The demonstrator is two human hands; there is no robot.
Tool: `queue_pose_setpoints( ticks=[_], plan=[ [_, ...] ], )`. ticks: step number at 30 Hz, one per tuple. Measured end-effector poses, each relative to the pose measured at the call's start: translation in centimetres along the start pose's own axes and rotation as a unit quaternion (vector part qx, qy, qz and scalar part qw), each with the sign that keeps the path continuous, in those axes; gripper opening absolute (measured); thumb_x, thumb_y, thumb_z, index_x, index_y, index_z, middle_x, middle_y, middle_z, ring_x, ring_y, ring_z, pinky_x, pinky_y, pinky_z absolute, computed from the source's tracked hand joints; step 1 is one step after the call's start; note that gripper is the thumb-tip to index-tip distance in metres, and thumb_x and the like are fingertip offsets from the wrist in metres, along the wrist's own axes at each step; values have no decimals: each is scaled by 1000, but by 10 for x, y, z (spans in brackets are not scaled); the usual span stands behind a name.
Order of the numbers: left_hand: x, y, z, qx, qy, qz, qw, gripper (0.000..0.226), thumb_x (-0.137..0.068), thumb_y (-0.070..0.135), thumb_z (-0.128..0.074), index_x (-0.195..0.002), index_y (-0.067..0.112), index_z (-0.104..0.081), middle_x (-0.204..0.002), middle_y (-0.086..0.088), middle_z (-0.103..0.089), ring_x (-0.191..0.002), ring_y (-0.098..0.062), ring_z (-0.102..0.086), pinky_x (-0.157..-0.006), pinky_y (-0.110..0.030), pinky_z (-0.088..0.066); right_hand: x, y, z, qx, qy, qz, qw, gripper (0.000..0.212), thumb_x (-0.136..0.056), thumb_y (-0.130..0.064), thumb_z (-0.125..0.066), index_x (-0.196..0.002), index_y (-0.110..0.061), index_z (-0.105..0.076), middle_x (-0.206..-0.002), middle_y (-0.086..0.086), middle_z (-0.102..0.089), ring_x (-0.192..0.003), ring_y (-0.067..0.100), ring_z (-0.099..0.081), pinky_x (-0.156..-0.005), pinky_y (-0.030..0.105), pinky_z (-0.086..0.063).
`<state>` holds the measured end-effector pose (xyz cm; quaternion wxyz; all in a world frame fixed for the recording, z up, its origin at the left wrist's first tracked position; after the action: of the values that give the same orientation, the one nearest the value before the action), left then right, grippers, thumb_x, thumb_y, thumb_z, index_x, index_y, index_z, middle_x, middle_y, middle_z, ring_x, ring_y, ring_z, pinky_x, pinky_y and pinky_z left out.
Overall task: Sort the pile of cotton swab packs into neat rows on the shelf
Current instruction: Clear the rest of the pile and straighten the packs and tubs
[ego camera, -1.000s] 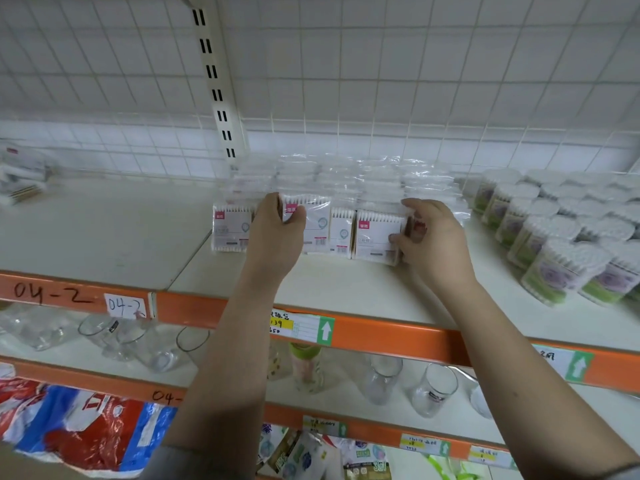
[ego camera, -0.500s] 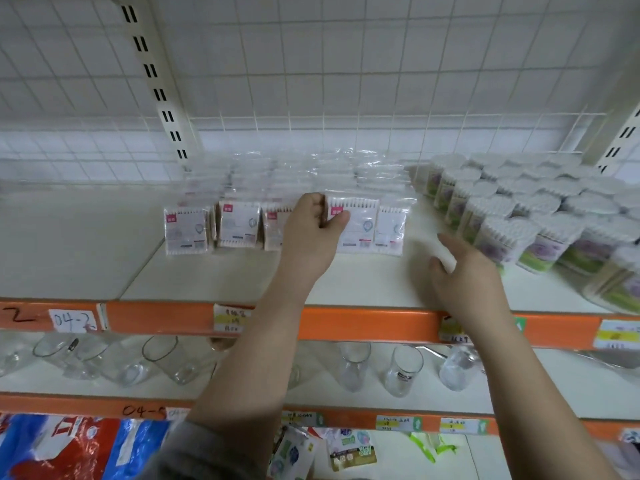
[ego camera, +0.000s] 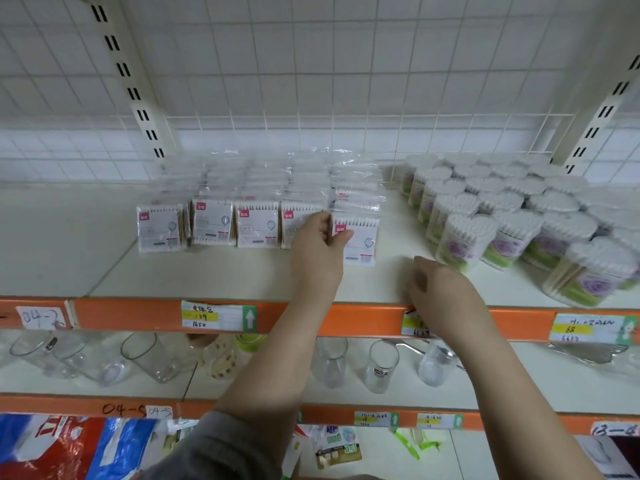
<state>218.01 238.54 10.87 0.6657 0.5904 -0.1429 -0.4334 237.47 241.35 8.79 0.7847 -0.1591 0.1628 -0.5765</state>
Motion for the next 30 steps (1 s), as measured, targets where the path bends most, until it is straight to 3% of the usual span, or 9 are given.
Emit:
queue_pose_setpoints(
  ticks=[4, 6, 12, 16, 18, 22, 25, 27, 30],
  plan=[
    [0, -5, 0, -38, 11, 12, 999, 37, -78, 15, -74, -112, 12, -60, -99, 2, -64, -87, -16, -61, -81, -29, -50, 2, -1, -3, 10, -31, 18, 999, 10, -96, -19, -41, -94, -13, -49, -96, 9, -57, -85, 28, -50, -65, 32, -34],
    [0, -4, 0, -61, 21, 16, 998, 44, -77, 17, -75, -117, 10, -58, -101, 0, -61, -92, -21, -60, -83, -35, -50, 3, -1, -1, 1, -33, 28, 999, 12, -96, -21, -40, -89, -12, -46, -91, 7, -55, -82, 27, -49, -65, 33, -34],
    [2, -5, 5, -82, 50, 40, 995, 44, -80, 22, -73, -120, 15, -56, -107, 1, -54, -82, -16, -58, -75, -23, -43, 8, 2, 9, -21, -25, 57, 998, 21, -95, -24, -45, -98, -7, -55, -90, 10, -60, -79, 27, -48, -64, 35, -35],
    [5, 2, 18, -102, 61, 16, 993, 32, -89, 26, -63, -118, 14, -57, -105, 0, -57, -84, -15, -59, -74, -28, -45, 11, 0, 9, -23, -33, 66, 997, 17, -95, -25, -43, -93, -10, -52, -82, 5, -55, -77, 27, -50, -60, 32, -31],
    [5, 3, 24, -117, 52, 10, 992, 28, -92, 26, -57, -117, 13, -57, -106, -1, -60, -87, -17, -59, -77, -29, -46, 13, -5, 7, -16, -45, 72, 996, 20, -96, -24, -43, -104, -11, -55, -96, 8, -61, -82, 27, -53, -64, 31, -32],
    [7, 3, 41, -126, 43, 25, 991, 26, -97, 26, -49, -118, 14, -57, -105, 4, -58, -85, -9, -54, -74, -21, -39, 22, -16, 5, 6, -57, 71, 996, 35, -97, -22, -42, -129, -12, -49, -123, 11, -58, -113, 28, -52, -80, 30, -37],
    [9, 2, 61, -141, 46, 29, 988, 25, -98, 25, -45, -117, 16, -58, -104, 8, -55, -84, -7, -51, -66, -12, -33, 30, -30, 1, -9, -64, 76, 995, 15, -96, -23, -42, -97, -11, -50, -91, 9, -57, -87, 28, -49, -64, 32, -25],
    [10, -2, 81, -145, 51, 36, 987, 23, -99, 24, -43, -114, 16, -59, -102, 9, -54, -84, -6, -50, -60, -9, -33, 38, -44, -2, -13, -68, 82, 994, 16, -96, -24, -42, -91, -9, -48, -80, 6, -52, -82, 29, -45, -63, 33, -23],
    [12, -11, 118, -158, 61, 45, 985, 24, -98, 21, -43, -112, 12, -61, -108, 2, -60, -91, -12, -55, -68, -12, -34, 50, -68, -8, -6, -68, 90, 994, 29, -98, -27, -43, -117, -7, -54, -110, 12, -62, -106, 33, -52, -80, 35, -37]
  ],
)
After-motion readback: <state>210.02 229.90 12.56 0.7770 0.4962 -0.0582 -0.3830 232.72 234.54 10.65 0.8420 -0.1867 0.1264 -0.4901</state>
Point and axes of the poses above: each hand's wrist, its own x-axis away from the middle knuckle, its own z-axis out of the back of the hand, y = z × x, the point moved 10 cm from there along -x, towards the middle knuckle
